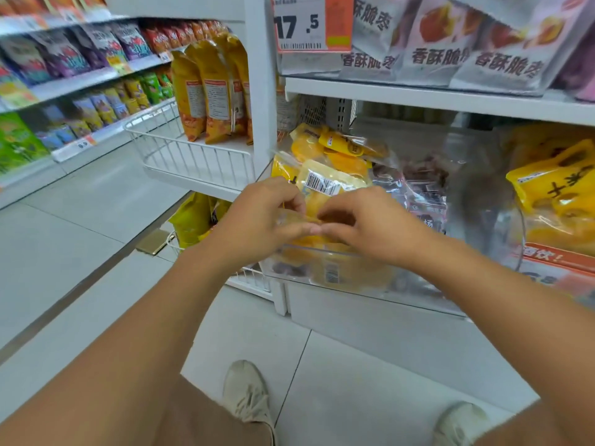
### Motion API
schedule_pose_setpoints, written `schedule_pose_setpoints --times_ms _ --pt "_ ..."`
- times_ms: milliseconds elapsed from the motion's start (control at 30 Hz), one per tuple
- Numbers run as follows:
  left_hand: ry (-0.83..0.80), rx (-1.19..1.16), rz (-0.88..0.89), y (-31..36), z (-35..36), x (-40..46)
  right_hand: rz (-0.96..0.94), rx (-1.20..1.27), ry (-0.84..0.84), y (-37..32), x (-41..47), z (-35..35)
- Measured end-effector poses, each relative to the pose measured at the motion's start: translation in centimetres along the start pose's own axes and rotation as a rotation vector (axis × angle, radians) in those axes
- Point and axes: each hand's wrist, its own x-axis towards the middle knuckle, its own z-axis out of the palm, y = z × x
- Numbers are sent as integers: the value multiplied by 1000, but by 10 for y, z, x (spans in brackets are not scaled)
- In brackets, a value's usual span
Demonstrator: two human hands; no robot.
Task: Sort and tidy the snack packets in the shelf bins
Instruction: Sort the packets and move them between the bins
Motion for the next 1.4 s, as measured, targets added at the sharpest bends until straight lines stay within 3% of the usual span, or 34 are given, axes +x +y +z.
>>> schedule_pose_setpoints --times_ms 100,267,367,467,533,567,633,700,767,833,900,933,1033,1100,1133,1267,1400 --pt "-17 28 9 -9 0 -9 10 36 -6 -2 -10 -9" --pt "-19 57 -207 -1 6 -10 90 56 16 -8 -10 -1" --pt "-72 127 -235 3 1 -9 149 -5 64 -11 -14 -9" --pt "-67 152 -219 10 -2 -11 444 -67 375 -3 -17 -27" --pt "66 129 -167 18 -2 -8 705 -89 332 8 -15 -36" --pt "148 130 -100 24 -2 -4 783 10 242 13 -14 -38" --pt "172 185 55 36 3 7 776 454 76 18 -11 -31" --pt "30 251 141 44 14 17 636 784 -48 14 -11 -26" --pt "-125 374 126 51 26 23 534 958 -150 12 -14 -29" --pt "-237 558 14 55 34 29 538 833 -39 25 -12 -43" --pt "-327 682 -96 61 32 35 554 332 278 44 -11 -58" --pt "-370 717 -122 65 30 39 533 73 329 53 -13 -64" --pt "-370 686 -91 77 27 55 682 -274 -12 68 -11 -53" --pt "-261 590 -7 88 33 75 768 -294 -181 78 -6 -39" --pt "-220 561 45 92 40 89 784 -286 -183 82 -2 -36" --pt "-362 566 37 85 80 132 864 -166 5 94 14 -51" --pt "-347 580 -30 55 94 136 859 348 118 94 28 -57"
